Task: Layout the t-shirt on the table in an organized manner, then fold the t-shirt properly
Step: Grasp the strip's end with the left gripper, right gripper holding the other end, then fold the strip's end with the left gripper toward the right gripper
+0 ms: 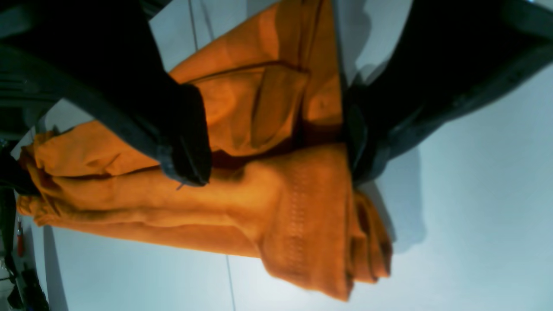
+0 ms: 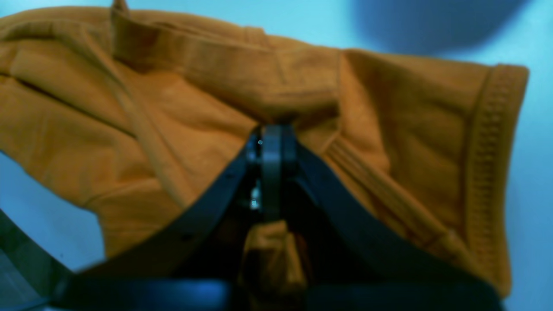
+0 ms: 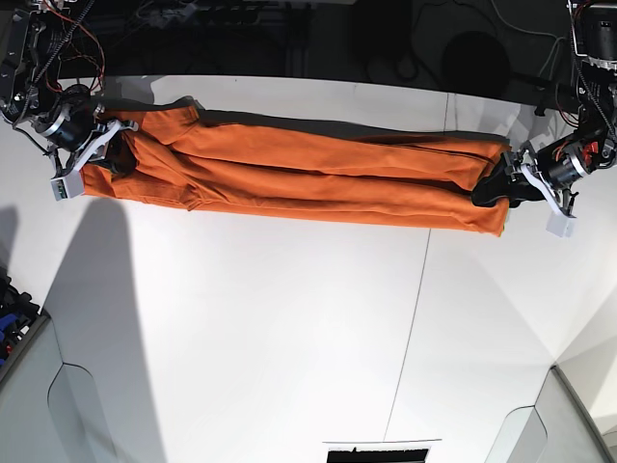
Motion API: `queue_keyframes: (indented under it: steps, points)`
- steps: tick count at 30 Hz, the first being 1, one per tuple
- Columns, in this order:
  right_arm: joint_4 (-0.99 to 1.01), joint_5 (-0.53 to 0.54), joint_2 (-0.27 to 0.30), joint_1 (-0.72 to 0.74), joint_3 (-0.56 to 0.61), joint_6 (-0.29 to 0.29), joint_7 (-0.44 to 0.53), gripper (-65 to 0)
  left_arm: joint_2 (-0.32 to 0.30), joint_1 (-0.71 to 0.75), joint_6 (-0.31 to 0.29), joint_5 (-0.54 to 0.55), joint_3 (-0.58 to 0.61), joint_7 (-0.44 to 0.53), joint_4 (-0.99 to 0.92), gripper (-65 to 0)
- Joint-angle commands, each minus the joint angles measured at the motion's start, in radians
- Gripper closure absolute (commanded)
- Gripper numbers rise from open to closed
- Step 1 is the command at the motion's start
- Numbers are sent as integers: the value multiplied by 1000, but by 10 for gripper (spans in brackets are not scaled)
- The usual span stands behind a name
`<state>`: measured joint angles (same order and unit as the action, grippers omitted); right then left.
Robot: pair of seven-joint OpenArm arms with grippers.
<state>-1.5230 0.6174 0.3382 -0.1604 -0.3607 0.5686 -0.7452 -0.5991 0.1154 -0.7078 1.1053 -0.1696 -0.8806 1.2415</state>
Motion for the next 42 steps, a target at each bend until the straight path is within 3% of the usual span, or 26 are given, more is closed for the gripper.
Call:
queue_keyframes:
  steps: [1, 4, 9, 12, 18, 24, 33, 39, 42]
  points:
    - [-8, 3, 13, 2, -5, -5, -10, 0, -10, 2, 10, -34, 16, -43, 3, -470]
    - [-8, 3, 13, 2, -5, -5, -10, 0, -10, 2, 10, -34, 52, -43, 3, -425]
    - [-8, 3, 13, 2, -5, -5, -10, 0, -10, 2, 10, -34, 85, -43, 3, -93]
    - [-8, 3, 13, 2, -5, -5, -3, 0, -11, 1, 10, -51, 85, -42, 3, 0]
    - [-8, 3, 13, 2, -5, -5, -3, 0, -11, 1, 10, -98, 55, -41, 18, 0]
    - [-8, 3, 13, 2, -5, -5, -3, 0, -42, 2, 10, -188, 24, -45, 191, 0]
    - [-8, 3, 13, 2, -5, -5, -3, 0, -60, 5, 10, -189, 40, -68, 399, 0]
    - [-8, 3, 13, 2, -5, -5, -3, 0, -55, 6, 10, -186, 169, -69, 565, 0]
    - [-8, 3, 13, 2, -5, -5, -3, 0, -15, 0, 27, -251, 277, -59, 623, 0]
